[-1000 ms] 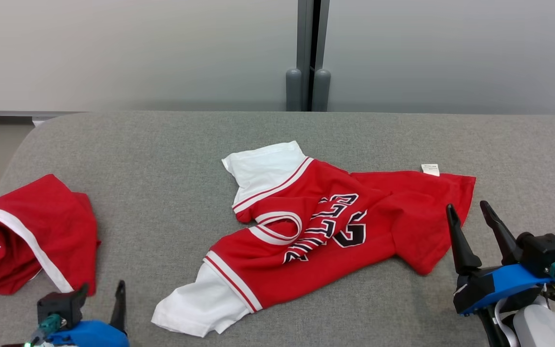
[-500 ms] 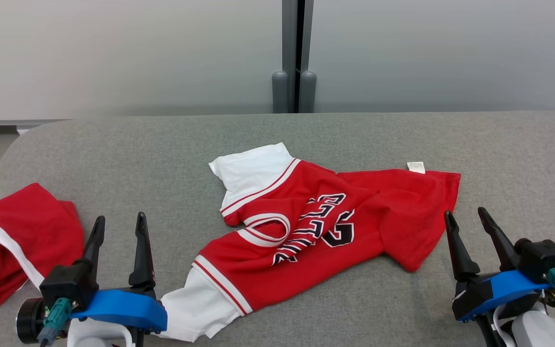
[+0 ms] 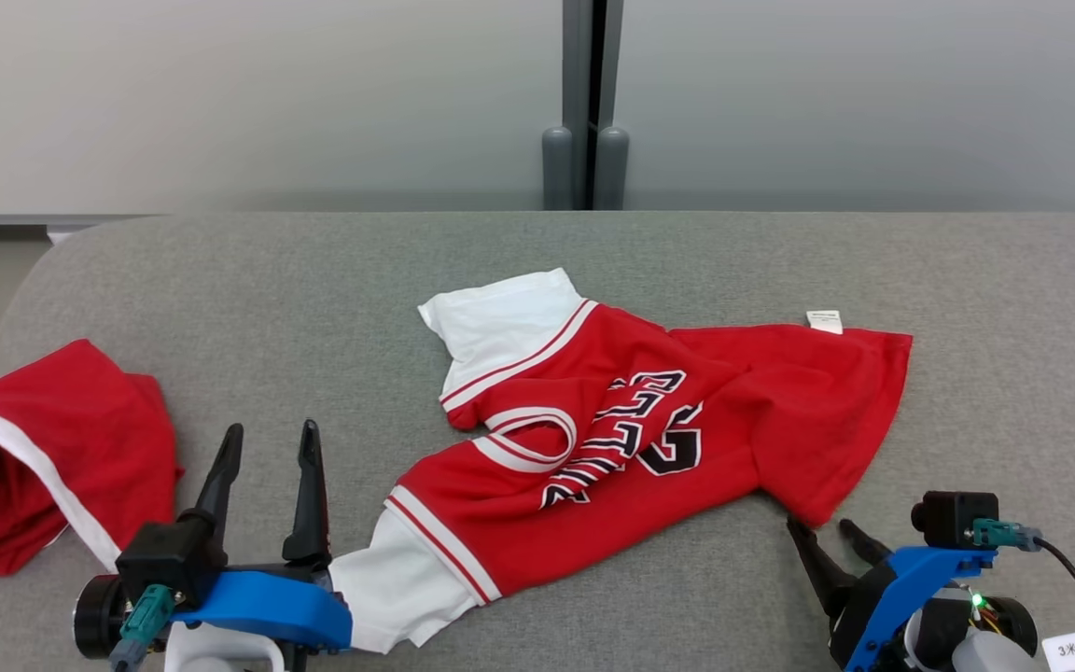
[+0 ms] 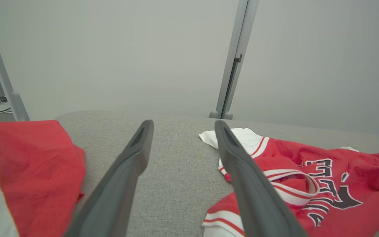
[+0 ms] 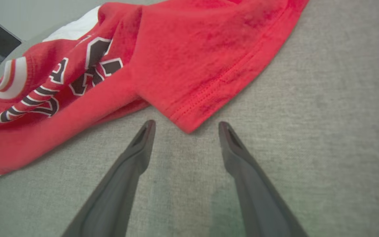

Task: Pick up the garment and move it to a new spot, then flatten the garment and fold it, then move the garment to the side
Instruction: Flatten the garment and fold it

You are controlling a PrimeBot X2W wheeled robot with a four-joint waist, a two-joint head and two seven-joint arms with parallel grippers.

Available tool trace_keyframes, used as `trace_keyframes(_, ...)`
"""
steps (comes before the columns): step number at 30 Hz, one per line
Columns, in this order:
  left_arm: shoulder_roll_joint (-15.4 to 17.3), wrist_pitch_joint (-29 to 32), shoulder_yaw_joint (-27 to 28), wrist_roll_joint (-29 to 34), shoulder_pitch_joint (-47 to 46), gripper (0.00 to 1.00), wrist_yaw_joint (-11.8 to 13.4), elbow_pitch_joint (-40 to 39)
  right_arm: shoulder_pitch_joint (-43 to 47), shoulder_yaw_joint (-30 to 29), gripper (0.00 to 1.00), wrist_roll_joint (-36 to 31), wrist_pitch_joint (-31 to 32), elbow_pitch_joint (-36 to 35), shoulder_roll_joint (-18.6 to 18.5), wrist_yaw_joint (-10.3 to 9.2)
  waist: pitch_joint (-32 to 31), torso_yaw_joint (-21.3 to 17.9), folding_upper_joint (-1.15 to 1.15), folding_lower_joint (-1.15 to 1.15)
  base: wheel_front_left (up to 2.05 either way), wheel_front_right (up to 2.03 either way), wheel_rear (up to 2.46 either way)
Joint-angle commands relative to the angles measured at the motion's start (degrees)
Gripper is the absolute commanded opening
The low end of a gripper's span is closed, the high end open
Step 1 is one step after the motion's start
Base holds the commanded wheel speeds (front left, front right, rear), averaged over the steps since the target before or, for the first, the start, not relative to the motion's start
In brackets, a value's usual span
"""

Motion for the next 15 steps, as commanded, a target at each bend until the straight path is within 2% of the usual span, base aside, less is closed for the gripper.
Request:
trace_keyframes(1,-0.4,-0.3,0.4,0.4,-0.7,1.0,-0.5,0.4,-0.8,0.2,1.0,0.7,0.9,0.7,-0.6,0.01,0.4,0.6,0.0,0.0,0.0,0.0,0.0)
trace_keyframes(4,-1.4,-0.3,1.1,1.2,-0.9,1.0,-1.6,1.7,-1.9,-0.1,1.0,1.8,2.2,3.4,-0.9,0.01,0.7,1.4,0.0,0.0,0.0,0.0,0.0)
trace_keyframes(8,-2.3,-0.3,2.2,2.2,-1.1,1.0,-2.8,2.8,-3.1,0.6,1.0,3.0,0.0,5.4,-0.2,0.01,1.0,2.1,0.0,0.0,0.0,0.0,0.0)
trace_keyframes(9,-2.5,-0.3,2.5,2.5,-1.0,1.0,-3.0,3.1,-3.5,0.7,0.81,3.1,-0.5,6.0,-0.2,0.01,1.0,2.1,0.0,0.0,0.0,0.0,0.0)
trace_keyframes(10,-2.7,-0.3,2.8,2.7,-1.1,1.0,-3.2,3.3,-3.9,0.6,0.47,3.1,-1.3,6.6,-0.3,0.0,1.1,2.2,0.0,0.0,0.0,0.0,0.0)
trace_keyframes(11,-2.9,-0.3,3.0,2.9,-1.1,1.0,-3.5,3.5,-4.2,0.6,0.0,3.1,-2.0,7.1,-0.4,0.01,1.1,2.2,0.0,0.0,0.0,0.0,0.0)
trace_keyframes(15,-3.7,-0.3,3.8,3.6,-0.9,1.0,-4.1,4.1,-5.9,0.3,0.0,3.5,-6.7,6.7,-1.5,0.01,1.0,2.1,0.0,0.0,0.0,0.0,0.0)
